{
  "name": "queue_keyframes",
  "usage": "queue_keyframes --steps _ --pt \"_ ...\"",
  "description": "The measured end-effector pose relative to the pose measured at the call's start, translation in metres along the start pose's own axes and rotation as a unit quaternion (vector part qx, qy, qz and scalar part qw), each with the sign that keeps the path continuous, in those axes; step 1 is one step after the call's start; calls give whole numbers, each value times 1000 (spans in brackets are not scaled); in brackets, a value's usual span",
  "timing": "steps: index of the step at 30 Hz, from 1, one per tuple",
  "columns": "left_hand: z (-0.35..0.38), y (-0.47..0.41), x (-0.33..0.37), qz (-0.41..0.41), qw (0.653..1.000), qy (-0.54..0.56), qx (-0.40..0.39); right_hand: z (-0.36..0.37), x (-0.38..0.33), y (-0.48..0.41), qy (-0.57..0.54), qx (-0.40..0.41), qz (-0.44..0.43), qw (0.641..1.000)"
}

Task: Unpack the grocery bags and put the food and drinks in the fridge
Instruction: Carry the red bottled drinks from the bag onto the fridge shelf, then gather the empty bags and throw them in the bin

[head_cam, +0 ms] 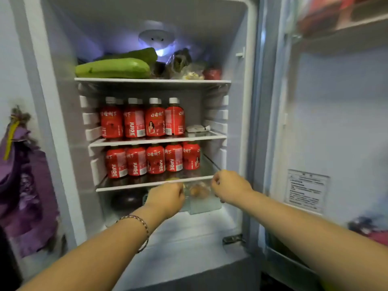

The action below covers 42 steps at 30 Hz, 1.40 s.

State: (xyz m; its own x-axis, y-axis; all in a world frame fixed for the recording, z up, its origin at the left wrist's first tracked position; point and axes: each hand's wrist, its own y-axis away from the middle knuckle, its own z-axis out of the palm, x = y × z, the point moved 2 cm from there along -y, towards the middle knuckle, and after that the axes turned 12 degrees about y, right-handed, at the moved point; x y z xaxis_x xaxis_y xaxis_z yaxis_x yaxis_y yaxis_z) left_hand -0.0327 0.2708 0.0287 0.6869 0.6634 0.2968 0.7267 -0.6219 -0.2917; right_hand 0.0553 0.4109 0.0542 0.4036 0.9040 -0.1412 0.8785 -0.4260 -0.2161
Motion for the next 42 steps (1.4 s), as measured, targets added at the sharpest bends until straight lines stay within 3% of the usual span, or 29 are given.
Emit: queue_keyframes --steps 7,13,15,18,21,24,27,31,34,36,39,40,42 --pt "21 83 97 107 990 61 -62 -32 70 154 -15 154 106 982" --pt "41 143 199 169 977 65 -111 -53 175 282 92 226 224 944" --pt "45 158 224 183 974 65 -113 -55 213 316 139 225 277 924" --pt "55 180 262 198 972 56 -110 -54 267 360 191 104 315 924" --pt "68 196 288 191 973 67 -109 -43 301 382 218 -6 257 941" --pt "83 211 308 176 974 69 -124 -29 314 393 231 -57 219 946" --pt "90 220 322 158 979 69 -112 -23 309 394 279 -54 174 943" --pt "94 234 337 127 977 146 -86 -36 297 395 336 -71 99 934" --pt "103 251 344 183 961 179 -103 -51 282 408 313 -107 43 943" --pt "110 264 347 233 949 178 -115 -61 268 418 298 -50 -27 953" --pt "115 285 348 272 949 115 -108 -85 260 436 224 263 -113 932" --pt "114 290 345 266 955 81 -106 -94 264 442 181 368 -92 907" --pt "106 298 337 255 961 33 -97 -111 273 449 118 464 -4 878"
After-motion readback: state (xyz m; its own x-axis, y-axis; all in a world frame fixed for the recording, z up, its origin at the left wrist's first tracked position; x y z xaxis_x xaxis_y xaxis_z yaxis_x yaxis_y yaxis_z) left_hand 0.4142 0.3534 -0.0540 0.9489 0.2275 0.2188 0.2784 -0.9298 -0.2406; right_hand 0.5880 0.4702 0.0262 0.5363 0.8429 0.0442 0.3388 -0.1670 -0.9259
